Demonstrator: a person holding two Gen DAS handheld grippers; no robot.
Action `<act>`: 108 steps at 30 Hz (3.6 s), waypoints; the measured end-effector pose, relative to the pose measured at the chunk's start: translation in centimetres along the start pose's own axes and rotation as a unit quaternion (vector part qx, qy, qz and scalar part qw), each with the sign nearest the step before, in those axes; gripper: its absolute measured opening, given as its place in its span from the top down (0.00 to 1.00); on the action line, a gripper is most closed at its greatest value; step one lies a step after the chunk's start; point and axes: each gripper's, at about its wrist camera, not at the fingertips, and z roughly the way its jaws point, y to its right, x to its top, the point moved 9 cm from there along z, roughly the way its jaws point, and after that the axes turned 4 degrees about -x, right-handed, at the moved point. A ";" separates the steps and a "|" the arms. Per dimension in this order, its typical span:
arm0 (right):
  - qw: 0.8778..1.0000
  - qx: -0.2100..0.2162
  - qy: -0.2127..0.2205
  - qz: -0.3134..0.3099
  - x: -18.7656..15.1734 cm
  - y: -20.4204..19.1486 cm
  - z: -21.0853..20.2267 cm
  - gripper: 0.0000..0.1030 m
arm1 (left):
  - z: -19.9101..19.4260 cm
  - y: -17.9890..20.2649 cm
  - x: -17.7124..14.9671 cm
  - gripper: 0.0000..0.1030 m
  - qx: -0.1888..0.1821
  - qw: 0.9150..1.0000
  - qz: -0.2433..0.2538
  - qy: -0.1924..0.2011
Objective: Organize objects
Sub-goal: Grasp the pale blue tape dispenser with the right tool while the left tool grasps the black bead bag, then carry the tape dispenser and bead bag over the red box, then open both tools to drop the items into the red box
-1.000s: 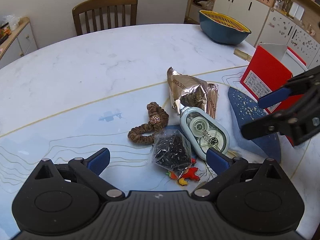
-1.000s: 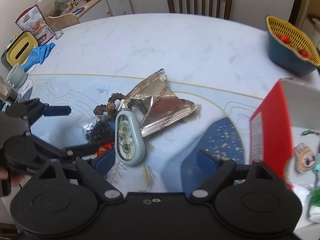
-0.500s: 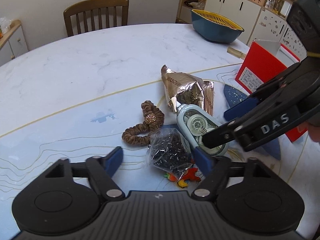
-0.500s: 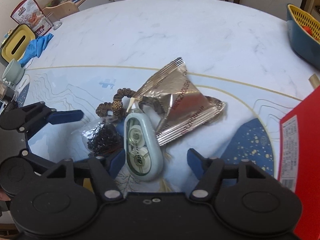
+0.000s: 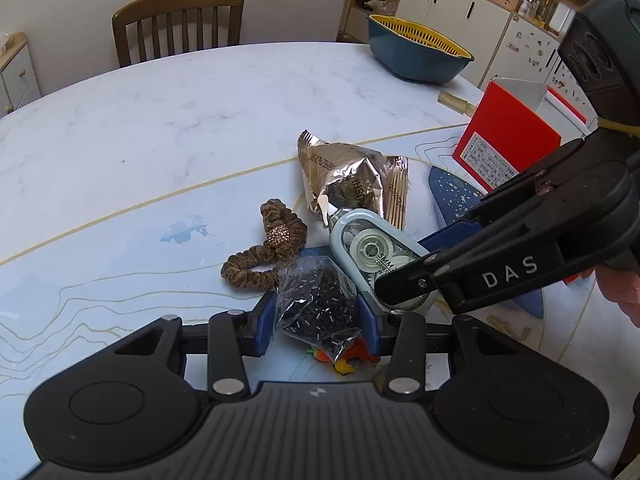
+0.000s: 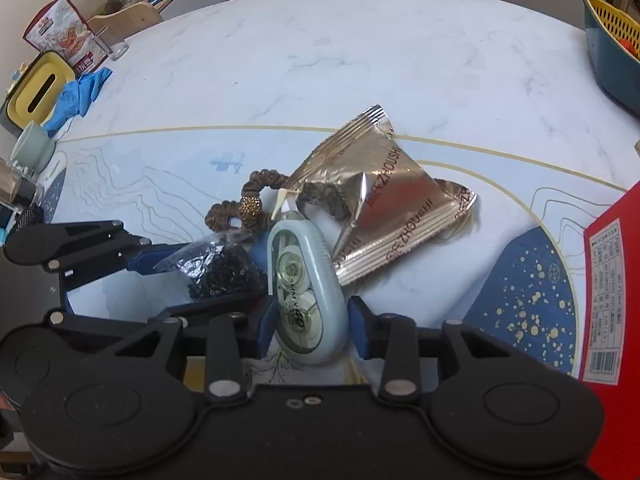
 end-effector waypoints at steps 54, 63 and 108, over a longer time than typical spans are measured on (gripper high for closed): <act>0.981 -0.063 0.174 0.059 -5.2 18.9 -20.4 0.86 | -1.4 23.4 11.0 0.67 -0.035 0.996 0.081 0.009; 0.981 -0.064 0.164 0.079 -6.1 24.5 -19.9 0.86 | 3.0 27.5 12.2 0.67 -0.033 0.995 0.091 -0.009; 0.991 -0.044 0.080 0.094 -8.8 30.5 -12.2 0.86 | 16.4 28.9 11.1 0.66 0.031 0.987 0.056 -0.146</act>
